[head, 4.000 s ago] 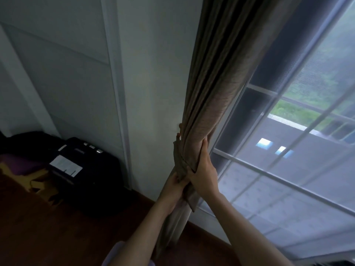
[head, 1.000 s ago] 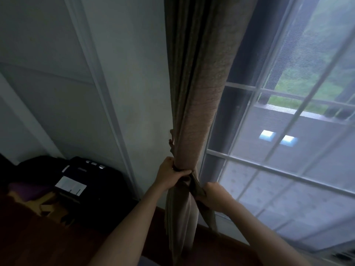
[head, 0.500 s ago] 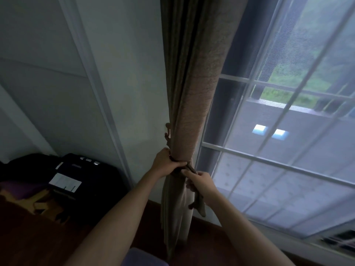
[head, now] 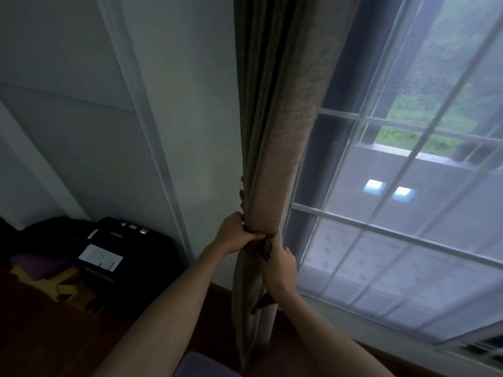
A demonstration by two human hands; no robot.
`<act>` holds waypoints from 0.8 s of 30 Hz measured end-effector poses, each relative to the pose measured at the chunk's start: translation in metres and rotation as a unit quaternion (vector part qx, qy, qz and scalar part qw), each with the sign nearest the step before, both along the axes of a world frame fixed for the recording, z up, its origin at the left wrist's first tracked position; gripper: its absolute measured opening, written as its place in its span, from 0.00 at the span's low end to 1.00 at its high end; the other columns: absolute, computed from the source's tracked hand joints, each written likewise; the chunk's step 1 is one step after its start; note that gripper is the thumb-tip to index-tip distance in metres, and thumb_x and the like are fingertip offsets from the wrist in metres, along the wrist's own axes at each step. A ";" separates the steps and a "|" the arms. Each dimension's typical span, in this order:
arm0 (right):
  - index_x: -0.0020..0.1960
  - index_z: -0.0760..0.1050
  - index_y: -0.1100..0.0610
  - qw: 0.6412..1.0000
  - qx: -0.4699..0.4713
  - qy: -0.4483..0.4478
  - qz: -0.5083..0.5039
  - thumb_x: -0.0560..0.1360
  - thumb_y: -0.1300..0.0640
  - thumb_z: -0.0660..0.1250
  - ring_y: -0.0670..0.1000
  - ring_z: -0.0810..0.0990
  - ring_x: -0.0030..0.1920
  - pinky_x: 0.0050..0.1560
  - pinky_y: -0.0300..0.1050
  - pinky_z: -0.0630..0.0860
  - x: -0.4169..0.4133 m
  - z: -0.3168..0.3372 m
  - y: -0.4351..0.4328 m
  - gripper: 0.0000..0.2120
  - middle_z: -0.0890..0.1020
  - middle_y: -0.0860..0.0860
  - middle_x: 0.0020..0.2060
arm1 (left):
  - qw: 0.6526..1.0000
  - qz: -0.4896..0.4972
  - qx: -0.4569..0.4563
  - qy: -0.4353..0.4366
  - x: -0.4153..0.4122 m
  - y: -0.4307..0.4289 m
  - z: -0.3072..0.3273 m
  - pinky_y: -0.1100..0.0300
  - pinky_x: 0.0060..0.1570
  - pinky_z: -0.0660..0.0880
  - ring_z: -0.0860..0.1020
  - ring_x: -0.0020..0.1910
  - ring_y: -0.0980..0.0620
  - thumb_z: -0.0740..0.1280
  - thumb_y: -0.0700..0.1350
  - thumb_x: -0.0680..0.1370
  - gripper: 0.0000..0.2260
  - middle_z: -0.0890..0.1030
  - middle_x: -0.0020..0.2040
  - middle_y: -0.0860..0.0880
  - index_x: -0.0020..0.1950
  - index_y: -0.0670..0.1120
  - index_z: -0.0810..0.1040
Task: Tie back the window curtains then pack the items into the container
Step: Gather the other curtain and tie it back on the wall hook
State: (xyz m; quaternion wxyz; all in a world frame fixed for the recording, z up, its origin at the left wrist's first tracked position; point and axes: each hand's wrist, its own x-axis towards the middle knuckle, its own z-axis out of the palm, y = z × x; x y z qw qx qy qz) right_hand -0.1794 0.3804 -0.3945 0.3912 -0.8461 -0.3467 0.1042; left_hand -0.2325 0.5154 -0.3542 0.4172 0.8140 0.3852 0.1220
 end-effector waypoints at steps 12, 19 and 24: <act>0.57 0.69 0.51 0.979 0.085 0.186 -0.029 0.72 0.50 0.72 0.45 0.79 0.48 0.36 0.31 0.72 0.031 0.010 -0.007 0.18 0.79 0.46 0.48 | 0.998 0.045 0.009 -0.046 0.013 -0.012 -0.010 0.53 0.50 0.76 0.79 0.52 0.43 0.77 0.50 0.69 0.20 0.80 0.52 0.42 0.54 0.41 0.78; 0.52 0.69 0.48 0.993 0.056 0.102 -0.010 0.65 0.44 0.77 0.41 0.79 0.46 0.39 0.37 0.76 0.045 0.008 -0.001 0.23 0.79 0.43 0.46 | 0.999 0.036 -0.005 -0.031 0.014 -0.008 -0.007 0.60 0.42 0.71 0.79 0.47 0.49 0.78 0.52 0.66 0.20 0.77 0.43 0.51 0.52 0.44 0.79; 0.52 0.66 0.49 0.998 0.002 0.057 -0.015 0.66 0.44 0.74 0.50 0.81 0.46 0.42 0.54 0.81 0.047 0.003 0.013 0.22 0.81 0.46 0.48 | 0.999 0.030 0.004 -0.028 0.012 -0.006 -0.009 0.58 0.45 0.74 0.79 0.49 0.50 0.78 0.55 0.65 0.23 0.80 0.48 0.47 0.53 0.44 0.79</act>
